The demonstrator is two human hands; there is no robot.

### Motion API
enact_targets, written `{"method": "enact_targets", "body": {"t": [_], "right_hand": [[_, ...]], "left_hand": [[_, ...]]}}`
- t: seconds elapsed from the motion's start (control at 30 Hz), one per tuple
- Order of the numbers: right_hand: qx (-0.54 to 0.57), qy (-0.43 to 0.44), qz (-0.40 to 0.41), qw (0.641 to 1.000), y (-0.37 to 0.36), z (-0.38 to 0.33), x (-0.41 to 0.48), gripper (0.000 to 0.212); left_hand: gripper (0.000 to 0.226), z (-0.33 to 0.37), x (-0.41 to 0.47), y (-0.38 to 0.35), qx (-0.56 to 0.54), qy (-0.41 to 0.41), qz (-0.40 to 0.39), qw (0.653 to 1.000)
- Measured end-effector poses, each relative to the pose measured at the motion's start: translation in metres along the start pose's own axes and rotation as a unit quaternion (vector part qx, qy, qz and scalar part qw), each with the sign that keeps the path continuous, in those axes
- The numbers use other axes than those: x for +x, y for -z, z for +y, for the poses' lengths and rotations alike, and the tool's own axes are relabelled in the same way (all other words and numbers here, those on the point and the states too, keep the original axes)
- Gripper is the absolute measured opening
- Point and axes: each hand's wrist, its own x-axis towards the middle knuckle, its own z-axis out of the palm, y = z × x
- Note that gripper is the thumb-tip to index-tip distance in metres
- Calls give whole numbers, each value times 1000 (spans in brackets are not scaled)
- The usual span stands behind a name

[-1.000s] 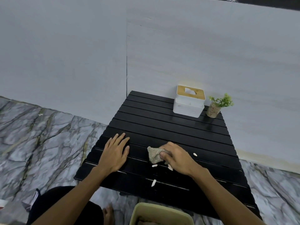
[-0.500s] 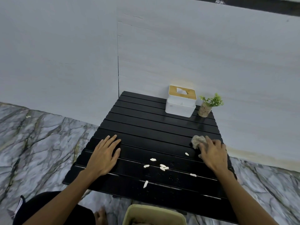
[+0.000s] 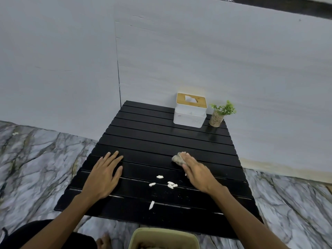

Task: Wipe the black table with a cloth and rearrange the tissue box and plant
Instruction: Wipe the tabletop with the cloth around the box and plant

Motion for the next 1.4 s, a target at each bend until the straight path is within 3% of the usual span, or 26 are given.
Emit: {"method": "enact_targets", "body": {"t": [0.1, 0.13, 0.23, 0.33, 0.4, 0.5, 0.7, 0.87, 1.0, 1.1, 1.17, 1.23, 1.3, 1.4], "right_hand": [[106, 33, -33, 993, 0, -8, -11, 43], [158, 27, -11, 987, 2, -9, -15, 40], [255, -57, 147, 954, 29, 0, -31, 29], [167, -131, 252, 944, 59, 44, -43, 36], [89, -188, 239, 949, 62, 81, -47, 39], [36, -196, 142, 970, 42, 106, -50, 47], [60, -110, 103, 987, 25, 73, -50, 51], [63, 15, 62, 996, 4, 14, -78, 54], [121, 44, 24, 991, -9, -21, -105, 52], [218, 10, 32, 975, -5, -36, -121, 45], [258, -43, 102, 960, 6, -32, -125, 42], [220, -116, 198, 948, 20, -14, -120, 40], [139, -179, 241, 944, 25, 12, -107, 40], [56, -210, 171, 961, 15, 40, -85, 47]], "left_hand": [[68, 1, 0, 1, 0, 2, 1, 1000], [68, 2, 0, 1, -1, 3, -1, 1000], [68, 3, 2, 2, -1, 1, -3, 1000], [68, 4, 2, 2, 0, 3, -4, 1000], [69, 3, 1, 2, 4, 5, -7, 1000], [69, 4, 2, 4, 3, 7, -7, 1000], [68, 5, 3, 4, 3, 11, -10, 1000], [68, 6, 1, 3, 6, 13, -16, 1000], [68, 6, -1, 4, 8, 12, -17, 1000], [68, 6, -1, 3, 6, 12, -18, 1000], [68, 7, 0, 3, 5, 10, -18, 1000], [67, 6, 2, 3, 5, 9, -19, 1000], [67, 6, 1, 3, 7, 9, -19, 1000], [67, 6, -1, 3, 7, 8, -22, 1000]]}}
